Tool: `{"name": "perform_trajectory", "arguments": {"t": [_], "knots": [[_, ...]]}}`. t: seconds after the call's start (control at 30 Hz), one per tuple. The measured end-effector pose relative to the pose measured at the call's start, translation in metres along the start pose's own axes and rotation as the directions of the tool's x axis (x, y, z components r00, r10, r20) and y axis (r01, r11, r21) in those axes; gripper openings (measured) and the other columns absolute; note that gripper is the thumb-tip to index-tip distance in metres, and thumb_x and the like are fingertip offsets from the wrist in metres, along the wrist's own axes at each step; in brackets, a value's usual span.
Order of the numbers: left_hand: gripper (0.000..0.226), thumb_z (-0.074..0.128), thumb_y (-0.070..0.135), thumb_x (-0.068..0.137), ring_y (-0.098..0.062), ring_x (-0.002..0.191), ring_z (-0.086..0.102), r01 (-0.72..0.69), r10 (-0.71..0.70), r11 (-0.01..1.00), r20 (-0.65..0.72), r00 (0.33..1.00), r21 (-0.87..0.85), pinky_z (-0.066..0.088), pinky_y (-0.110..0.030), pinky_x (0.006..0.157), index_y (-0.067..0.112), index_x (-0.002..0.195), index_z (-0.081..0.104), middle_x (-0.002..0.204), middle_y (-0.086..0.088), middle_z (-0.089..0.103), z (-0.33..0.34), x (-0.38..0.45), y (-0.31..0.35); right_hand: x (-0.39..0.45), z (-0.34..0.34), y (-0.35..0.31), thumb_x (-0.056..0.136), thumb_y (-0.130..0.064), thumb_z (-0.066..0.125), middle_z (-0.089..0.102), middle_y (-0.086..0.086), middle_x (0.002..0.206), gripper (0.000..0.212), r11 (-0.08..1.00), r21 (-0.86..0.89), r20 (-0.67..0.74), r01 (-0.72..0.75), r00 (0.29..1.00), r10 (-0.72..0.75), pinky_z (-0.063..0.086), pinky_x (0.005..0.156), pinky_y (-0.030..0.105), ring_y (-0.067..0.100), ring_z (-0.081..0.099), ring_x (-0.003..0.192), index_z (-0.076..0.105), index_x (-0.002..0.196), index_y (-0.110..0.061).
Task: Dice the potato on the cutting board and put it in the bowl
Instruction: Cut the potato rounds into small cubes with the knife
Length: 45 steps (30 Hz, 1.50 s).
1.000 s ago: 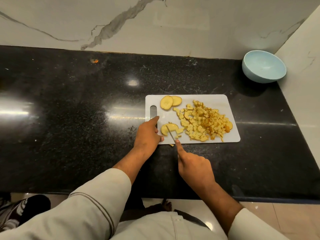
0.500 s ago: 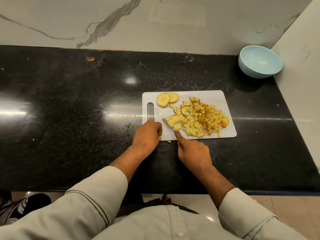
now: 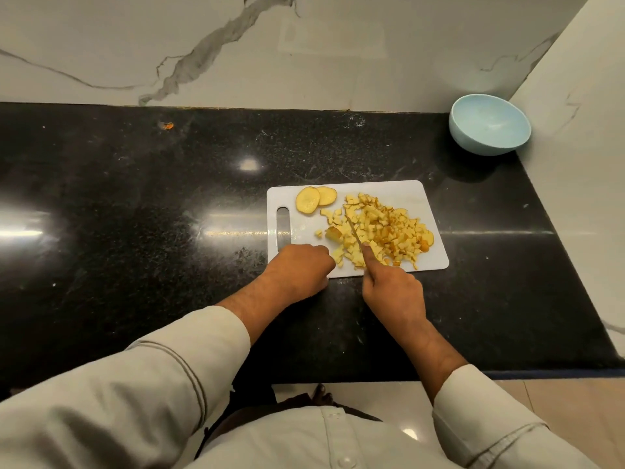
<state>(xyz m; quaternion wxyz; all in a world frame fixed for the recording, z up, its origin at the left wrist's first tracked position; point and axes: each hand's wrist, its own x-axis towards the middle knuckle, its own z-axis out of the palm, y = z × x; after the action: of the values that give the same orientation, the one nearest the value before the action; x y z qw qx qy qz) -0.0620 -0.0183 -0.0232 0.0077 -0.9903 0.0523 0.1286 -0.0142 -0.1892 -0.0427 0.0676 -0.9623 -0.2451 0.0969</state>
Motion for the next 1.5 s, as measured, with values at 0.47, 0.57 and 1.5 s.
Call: {"name": "perform_trajectory", "arguments": {"t": [0.47, 0.57, 1.5], "knots": [[0.017, 0.067, 0.01, 0.087, -0.017, 0.09, 0.066, 0.273, -0.538, 0.497, -0.045, 0.842, -0.824, 0.054, -0.034, 0.084, 0.014, 0.102, 0.075, 0.1, -0.003, 0.073, 0.015, 0.023, -0.03, -0.03, 0.009, -0.01, 0.1, -0.033, 0.035, 0.058, -0.001, 0.072, 0.059, 0.995, 0.028, 0.023, 0.091, 0.995, -0.092, 0.051, 0.057, 0.036, 0.022, 0.057, 0.061, 0.008, 0.153, -0.036], [0.014, 0.069, 0.002, 0.084, -0.018, 0.069, 0.065, 0.239, -0.621, 0.297, 0.003, 0.784, -0.925, 0.059, -0.034, 0.066, 0.007, 0.097, 0.073, 0.086, -0.01, 0.07, 0.016, 0.022, -0.037, -0.033, 0.015, -0.017, 0.101, -0.034, 0.034, 0.057, -0.002, 0.072, 0.059, 0.99, -0.007, 0.026, 0.138, 0.99, -0.138, 0.05, 0.055, 0.035, 0.021, 0.057, 0.059, 0.007, 0.153, -0.034], [0.015, 0.067, 0.021, 0.086, -0.024, 0.097, 0.058, 0.373, -0.687, 0.481, -0.077, 0.722, -0.793, 0.038, -0.025, 0.075, 0.016, 0.1, 0.064, 0.111, -0.004, 0.055, 0.018, 0.035, -0.048, 0.019, 0.002, -0.017, 0.099, -0.029, 0.035, 0.04, -0.004, 0.065, 0.061, 0.997, -0.012, -0.01, -0.078, 0.997, 0.078, 0.037, 0.055, 0.031, 0.021, 0.047, 0.06, 0.007, 0.152, -0.038]]}}
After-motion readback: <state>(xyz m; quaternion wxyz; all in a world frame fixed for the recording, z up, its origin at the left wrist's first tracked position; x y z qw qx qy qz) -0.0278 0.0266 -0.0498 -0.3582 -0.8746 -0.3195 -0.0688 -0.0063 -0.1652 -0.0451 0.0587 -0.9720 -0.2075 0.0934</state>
